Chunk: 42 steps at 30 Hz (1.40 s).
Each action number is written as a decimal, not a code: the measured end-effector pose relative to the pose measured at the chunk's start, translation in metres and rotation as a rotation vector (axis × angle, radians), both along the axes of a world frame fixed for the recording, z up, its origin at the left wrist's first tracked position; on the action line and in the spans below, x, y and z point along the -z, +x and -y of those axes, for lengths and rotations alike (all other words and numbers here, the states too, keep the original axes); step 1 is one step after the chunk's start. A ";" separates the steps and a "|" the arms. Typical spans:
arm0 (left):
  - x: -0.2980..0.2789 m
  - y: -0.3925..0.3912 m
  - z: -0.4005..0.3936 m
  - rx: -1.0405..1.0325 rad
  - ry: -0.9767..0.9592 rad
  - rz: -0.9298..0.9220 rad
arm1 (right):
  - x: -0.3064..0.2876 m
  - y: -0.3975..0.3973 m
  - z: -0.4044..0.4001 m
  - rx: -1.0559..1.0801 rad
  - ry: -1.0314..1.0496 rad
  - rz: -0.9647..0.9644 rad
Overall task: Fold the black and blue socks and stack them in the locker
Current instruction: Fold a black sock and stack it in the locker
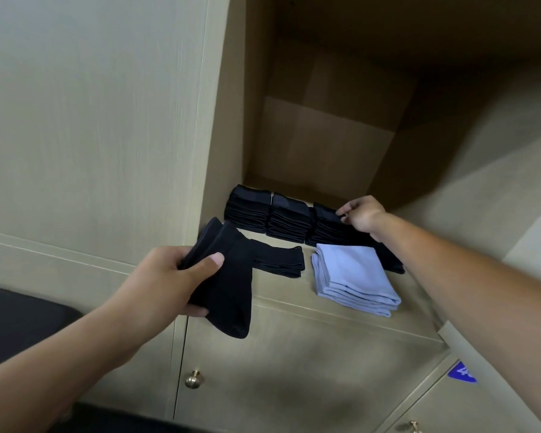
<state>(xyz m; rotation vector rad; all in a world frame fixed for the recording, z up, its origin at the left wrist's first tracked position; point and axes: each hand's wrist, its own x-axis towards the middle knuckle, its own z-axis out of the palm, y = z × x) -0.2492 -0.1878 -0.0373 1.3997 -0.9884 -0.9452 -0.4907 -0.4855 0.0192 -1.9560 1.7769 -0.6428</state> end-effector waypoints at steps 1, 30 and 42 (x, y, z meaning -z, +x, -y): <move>-0.001 0.000 -0.001 0.008 -0.002 0.004 | -0.001 0.000 -0.002 -0.005 -0.016 -0.006; 0.004 -0.027 -0.014 0.152 -0.003 0.083 | 0.025 0.060 -0.261 -0.323 0.165 0.623; 0.001 -0.036 -0.022 0.230 -0.023 0.171 | 0.038 0.055 -0.254 -0.210 0.201 0.654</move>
